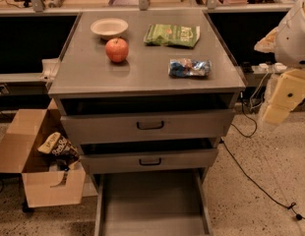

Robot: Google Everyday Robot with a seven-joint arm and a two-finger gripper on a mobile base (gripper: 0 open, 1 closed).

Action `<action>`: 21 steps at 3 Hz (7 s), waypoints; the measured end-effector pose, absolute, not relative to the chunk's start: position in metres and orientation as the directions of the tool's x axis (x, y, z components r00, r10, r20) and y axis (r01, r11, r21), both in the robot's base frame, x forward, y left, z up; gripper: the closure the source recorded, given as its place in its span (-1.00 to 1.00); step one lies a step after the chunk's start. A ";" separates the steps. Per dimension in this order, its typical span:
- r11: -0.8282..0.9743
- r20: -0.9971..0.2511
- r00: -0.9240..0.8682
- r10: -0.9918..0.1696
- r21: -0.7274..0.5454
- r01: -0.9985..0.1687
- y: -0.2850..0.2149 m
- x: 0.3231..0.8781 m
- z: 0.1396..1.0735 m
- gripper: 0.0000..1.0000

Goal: Place redbull can into bottom drawer

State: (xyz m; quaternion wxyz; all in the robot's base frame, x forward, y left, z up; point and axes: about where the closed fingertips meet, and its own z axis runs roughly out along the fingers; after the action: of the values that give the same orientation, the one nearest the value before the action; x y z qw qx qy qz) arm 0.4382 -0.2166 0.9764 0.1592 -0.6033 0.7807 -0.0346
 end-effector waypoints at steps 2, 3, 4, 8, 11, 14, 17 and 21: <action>0.262 -0.218 -0.206 -0.954 -0.271 -0.926 -0.217 0.465 0.970 -1.00; 0.281 -0.252 -0.210 -0.945 -0.290 -0.915 -0.221 0.501 0.960 -1.00; 0.296 -0.331 -0.197 -0.923 -0.283 -0.912 -0.206 0.547 0.949 -1.00; 0.337 -0.461 -0.195 -0.866 -0.249 -0.908 -0.191 0.617 0.925 -1.00; 0.383 -0.500 -0.247 -0.830 -0.189 -0.904 -0.178 0.700 0.866 -1.00; 0.367 -0.486 -0.255 -0.836 -0.149 -0.918 -0.161 0.714 0.842 0.29; 0.387 -0.713 -0.118 -0.691 -0.228 -0.893 -0.169 0.625 0.923 1.00; 0.295 -0.556 -0.232 -0.798 -0.026 -0.955 -0.183 0.566 0.765 1.00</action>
Offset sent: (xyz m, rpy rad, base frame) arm 0.0622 -0.0034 -0.0193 0.0113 -0.0507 0.0216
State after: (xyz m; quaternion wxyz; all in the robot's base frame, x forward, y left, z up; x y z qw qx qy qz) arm 0.5664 -0.1830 0.7653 0.2414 -0.5709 0.7677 0.1627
